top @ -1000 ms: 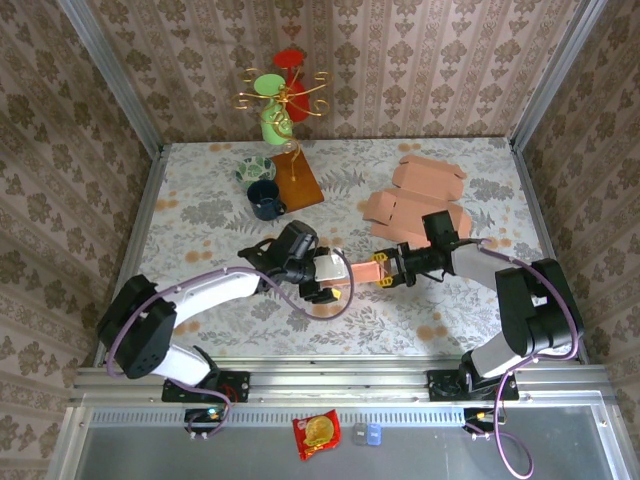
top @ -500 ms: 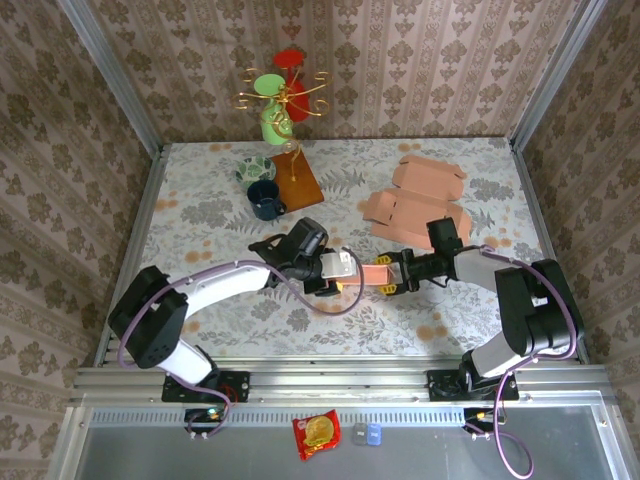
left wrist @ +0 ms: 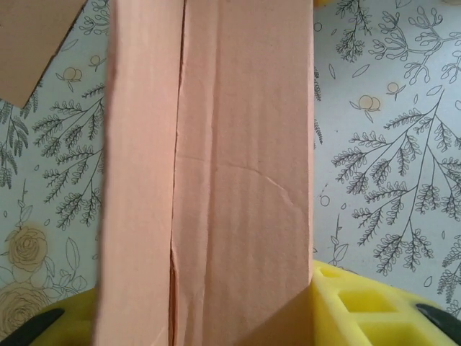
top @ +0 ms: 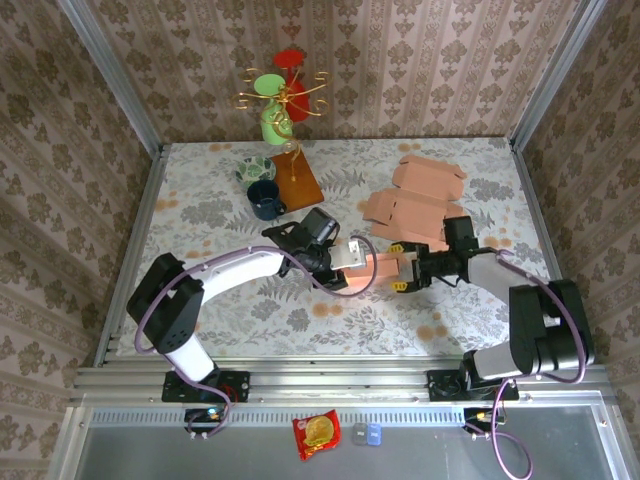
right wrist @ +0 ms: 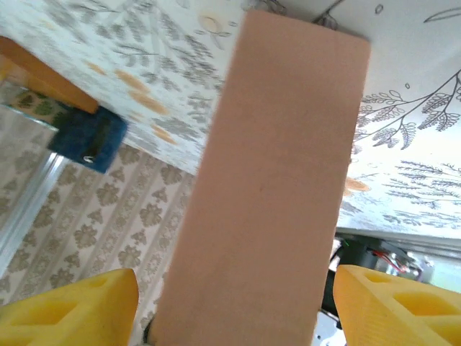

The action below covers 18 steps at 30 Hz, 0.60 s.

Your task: Fold the paper box

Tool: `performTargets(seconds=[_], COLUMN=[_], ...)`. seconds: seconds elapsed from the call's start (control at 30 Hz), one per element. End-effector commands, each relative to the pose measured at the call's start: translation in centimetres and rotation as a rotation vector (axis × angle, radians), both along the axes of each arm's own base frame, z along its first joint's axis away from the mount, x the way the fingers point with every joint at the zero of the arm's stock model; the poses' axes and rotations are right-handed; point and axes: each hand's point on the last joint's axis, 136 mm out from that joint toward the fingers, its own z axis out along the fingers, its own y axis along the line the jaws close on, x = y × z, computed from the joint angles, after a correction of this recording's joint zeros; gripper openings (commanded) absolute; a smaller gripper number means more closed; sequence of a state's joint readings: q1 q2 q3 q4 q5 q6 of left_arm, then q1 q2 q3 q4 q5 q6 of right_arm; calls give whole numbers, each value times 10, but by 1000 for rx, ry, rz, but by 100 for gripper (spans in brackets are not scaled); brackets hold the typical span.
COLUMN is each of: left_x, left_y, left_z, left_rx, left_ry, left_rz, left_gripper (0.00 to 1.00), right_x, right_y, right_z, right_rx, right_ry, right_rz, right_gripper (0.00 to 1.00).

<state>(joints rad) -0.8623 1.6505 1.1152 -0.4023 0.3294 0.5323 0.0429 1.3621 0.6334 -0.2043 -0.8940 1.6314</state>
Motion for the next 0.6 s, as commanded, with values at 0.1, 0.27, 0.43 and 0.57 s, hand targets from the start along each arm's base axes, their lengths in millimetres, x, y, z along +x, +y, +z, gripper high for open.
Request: performTargets(seconds=[0.1, 0.27, 0.43, 0.57], left_x=[-1, 0, 0, 1], left_y=[1, 3, 6, 6], left_z=[2, 1, 1, 1], left_rx=[12, 21, 30, 34], left_ry=[91, 109, 112, 112], left_rz=[59, 90, 107, 115], left_gripper=[43, 42, 41, 40], right_x=[-15, -37, -34, -21], right_y=[-68, -60, -8, 15], right_z=[47, 61, 42, 44], right_rx=[-444, -619, -574, -582], right_ry=[-199, -427, -473, -487], right_rz=[-151, -173, -38, 46], right_gripper=[70, 50, 45, 45])
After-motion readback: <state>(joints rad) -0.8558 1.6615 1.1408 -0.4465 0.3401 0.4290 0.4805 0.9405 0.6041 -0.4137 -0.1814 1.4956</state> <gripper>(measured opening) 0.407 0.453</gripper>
